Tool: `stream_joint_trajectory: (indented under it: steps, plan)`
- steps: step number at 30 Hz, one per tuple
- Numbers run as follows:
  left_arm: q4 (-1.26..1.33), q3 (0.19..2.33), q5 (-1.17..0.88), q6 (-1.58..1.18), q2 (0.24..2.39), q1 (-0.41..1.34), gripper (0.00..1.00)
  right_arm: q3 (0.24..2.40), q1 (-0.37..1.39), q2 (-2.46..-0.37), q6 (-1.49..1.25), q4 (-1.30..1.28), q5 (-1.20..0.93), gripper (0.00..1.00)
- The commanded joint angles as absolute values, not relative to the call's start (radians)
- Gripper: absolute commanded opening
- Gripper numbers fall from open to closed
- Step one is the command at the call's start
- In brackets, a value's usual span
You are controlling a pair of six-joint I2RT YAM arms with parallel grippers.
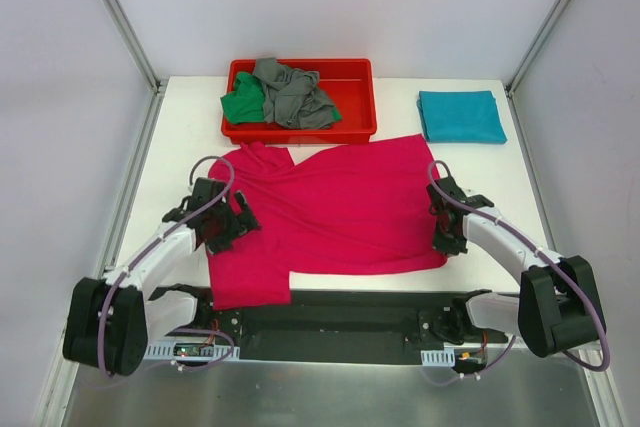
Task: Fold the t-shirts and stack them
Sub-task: Grap the side of the flattened tshirt closest away from the robot with both arms
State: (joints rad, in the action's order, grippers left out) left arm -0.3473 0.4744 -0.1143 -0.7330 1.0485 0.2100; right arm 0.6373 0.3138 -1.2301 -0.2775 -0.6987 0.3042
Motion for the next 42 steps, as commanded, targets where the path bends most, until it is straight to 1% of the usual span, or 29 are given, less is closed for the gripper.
stream_joint_trajectory:
  steps: [1, 9, 11, 13, 15, 18, 22, 24, 27, 29, 32, 34, 38, 41, 42]
  plan:
    - [-0.304, 0.540, -0.046, -0.719, 1.215, 0.215, 0.99, 0.627, 0.302, -1.209, -0.265, -0.683, 0.296, 0.06]
    - [-0.166, 0.779, -0.021, -0.667, 1.523, 0.215, 0.99, 0.626, 0.250, -1.235, -0.250, -0.651, 0.284, 0.05]
    - [-0.167, 0.843, -0.037, -0.649, 1.563, 0.215, 0.99, 0.627, 0.236, -1.235, -0.247, -0.643, 0.273, 0.05]
    - [-0.166, 0.873, -0.084, -0.631, 1.557, 0.215, 0.99, 0.626, 0.224, -1.233, -0.239, -0.638, 0.270, 0.05]
    - [-0.169, 0.848, -0.113, -0.629, 1.501, 0.216, 0.99, 0.626, 0.218, -1.227, -0.238, -0.635, 0.264, 0.05]
    - [-0.242, 0.749, -0.095, -0.650, 1.311, 0.216, 0.99, 0.617, 0.213, -1.210, -0.235, -0.626, 0.249, 0.05]
    - [-0.423, 0.612, -0.006, -0.707, 1.030, 0.216, 0.99, 0.614, 0.210, -1.209, -0.219, -0.609, 0.226, 0.06]
    - [-0.562, 0.589, 0.088, -0.753, 0.915, 0.215, 0.99, 0.614, 0.210, -1.223, -0.218, -0.610, 0.218, 0.06]
    - [-0.742, 0.566, 0.188, -0.863, 0.818, 0.213, 0.99, 0.609, 0.207, -1.238, -0.216, -0.598, 0.198, 0.06]
    - [-0.790, 0.534, 0.207, -0.911, 0.782, 0.215, 0.99, 0.603, 0.206, -1.239, -0.215, -0.584, 0.183, 0.06]
    - [-0.805, 0.483, 0.216, -0.998, 0.764, 0.213, 0.94, 0.600, 0.206, -1.238, -0.215, -0.578, 0.176, 0.06]
    - [-0.801, 0.466, 0.215, -1.032, 0.770, 0.213, 0.89, 0.595, 0.206, -1.238, -0.213, -0.577, 0.172, 0.05]
    - [-0.795, 0.466, 0.225, -1.023, 0.811, 0.213, 0.73, 0.595, 0.203, -1.239, -0.210, -0.577, 0.172, 0.05]
    - [-0.792, 0.460, 0.245, -1.025, 0.845, 0.213, 0.70, 0.594, 0.199, -1.236, -0.212, -0.577, 0.173, 0.05]
    - [-0.790, 0.460, 0.247, -1.022, 0.862, 0.213, 0.67, 0.592, 0.199, -1.235, -0.212, -0.577, 0.173, 0.05]
